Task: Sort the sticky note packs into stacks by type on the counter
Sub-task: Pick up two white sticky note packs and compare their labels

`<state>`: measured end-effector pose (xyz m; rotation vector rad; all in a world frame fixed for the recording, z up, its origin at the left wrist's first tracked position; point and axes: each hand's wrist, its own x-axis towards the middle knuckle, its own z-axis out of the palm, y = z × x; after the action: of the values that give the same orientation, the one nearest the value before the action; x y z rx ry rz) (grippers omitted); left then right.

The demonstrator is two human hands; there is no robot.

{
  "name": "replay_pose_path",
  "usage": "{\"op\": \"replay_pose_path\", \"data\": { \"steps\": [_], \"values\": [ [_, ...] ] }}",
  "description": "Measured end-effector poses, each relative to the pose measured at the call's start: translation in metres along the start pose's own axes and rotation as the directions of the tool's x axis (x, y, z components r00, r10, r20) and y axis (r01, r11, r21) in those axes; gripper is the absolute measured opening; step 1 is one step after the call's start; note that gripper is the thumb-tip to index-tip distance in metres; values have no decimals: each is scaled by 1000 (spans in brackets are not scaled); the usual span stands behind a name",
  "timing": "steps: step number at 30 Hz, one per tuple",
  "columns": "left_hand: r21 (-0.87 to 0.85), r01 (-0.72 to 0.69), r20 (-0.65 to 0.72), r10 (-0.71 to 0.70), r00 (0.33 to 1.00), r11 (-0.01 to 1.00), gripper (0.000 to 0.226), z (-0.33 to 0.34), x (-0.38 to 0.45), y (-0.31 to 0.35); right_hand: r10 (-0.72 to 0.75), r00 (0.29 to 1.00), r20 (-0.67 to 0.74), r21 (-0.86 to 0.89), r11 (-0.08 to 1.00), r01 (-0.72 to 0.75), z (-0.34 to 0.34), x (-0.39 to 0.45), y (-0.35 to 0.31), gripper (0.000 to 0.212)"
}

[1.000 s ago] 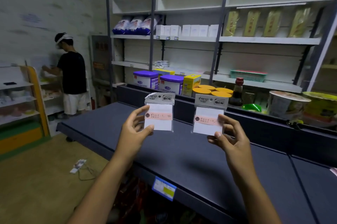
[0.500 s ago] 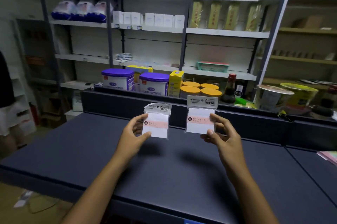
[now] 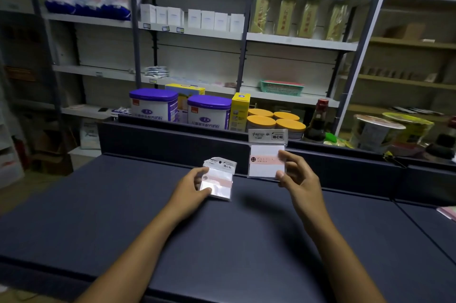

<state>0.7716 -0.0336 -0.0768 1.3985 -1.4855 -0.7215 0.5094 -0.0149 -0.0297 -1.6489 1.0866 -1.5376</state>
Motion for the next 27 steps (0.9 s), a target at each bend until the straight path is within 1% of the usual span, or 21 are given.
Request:
{"op": "replay_pose_path", "data": {
  "steps": [4,9,18,23,25,27],
  "values": [
    [170,-18,56,8,998,985,51,6,3,-4,2,1000,-27,-44,999,-3,-5,1,4,40],
    [383,-49,89,16,996,923,42,8,5,-6,6,1000,-20,-69,998,-7,-3,1,7,39],
    [443,-92,135,35,990,892,40,10,6,-8,34,999,18,-84,996,-32,4,-1,15,39],
    [418,-117,154,57,986,901,42,5,7,-9,51,998,45,-87,995,-47,13,2,18,39],
    [384,-121,126,78,989,916,39,-1,10,-8,58,997,58,-71,996,-54,19,4,17,38],
    [392,-154,52,145,988,907,32,-13,15,-10,62,995,78,-60,997,-58,28,7,17,38]
  ]
}}
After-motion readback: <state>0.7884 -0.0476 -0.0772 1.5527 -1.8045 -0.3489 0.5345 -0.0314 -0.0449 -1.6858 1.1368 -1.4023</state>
